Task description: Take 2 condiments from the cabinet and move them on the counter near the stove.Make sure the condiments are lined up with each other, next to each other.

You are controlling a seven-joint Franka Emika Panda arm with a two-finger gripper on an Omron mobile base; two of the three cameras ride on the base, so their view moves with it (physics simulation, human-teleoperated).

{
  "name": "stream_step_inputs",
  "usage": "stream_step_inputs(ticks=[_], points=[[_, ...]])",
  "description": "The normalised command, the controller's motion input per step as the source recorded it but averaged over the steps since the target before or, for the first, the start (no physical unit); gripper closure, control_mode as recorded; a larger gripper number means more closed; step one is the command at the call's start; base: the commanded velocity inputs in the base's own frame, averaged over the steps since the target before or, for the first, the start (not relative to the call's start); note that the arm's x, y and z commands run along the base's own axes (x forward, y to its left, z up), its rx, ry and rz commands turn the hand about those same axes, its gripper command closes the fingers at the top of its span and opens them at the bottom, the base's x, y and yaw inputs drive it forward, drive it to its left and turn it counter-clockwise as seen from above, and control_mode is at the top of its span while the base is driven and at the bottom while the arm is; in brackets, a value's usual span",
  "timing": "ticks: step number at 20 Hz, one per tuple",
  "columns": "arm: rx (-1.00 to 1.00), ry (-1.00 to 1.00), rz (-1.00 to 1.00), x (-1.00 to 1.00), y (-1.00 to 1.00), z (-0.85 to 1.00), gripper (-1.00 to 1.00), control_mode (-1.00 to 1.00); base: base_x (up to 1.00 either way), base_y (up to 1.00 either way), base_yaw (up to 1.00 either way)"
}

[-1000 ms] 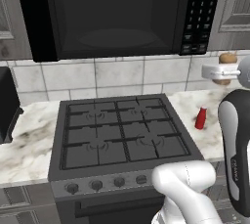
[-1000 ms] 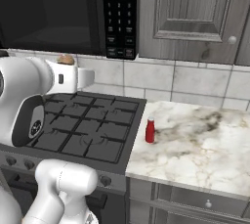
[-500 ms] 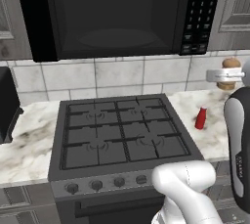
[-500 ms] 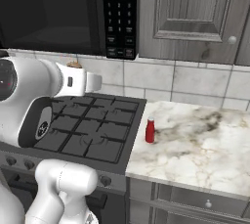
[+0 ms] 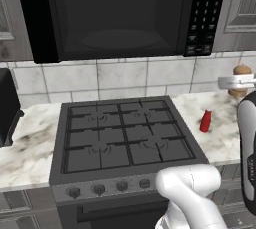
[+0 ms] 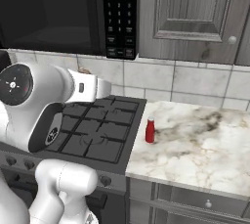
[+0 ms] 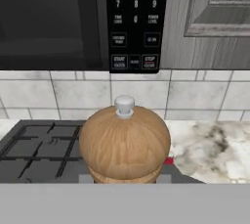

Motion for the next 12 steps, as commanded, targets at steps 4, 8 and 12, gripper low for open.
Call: stream_step_inputs(ticks=[4, 8, 12], points=[[-0.05, 0.0, 0.0, 0.0, -0.24, -0.14, 1.0, -1.0, 0.0, 0.0, 0.0], [-0.06, 0.0, 0.0, 0.0, -0.26, -0.15, 1.0, -1.0, 0.0, 0.0, 0.0], [-0.05, 0.01, 0.0, 0.0, -0.29, -0.21, 1.0, -1.0, 0.0, 0.0, 0.0]])
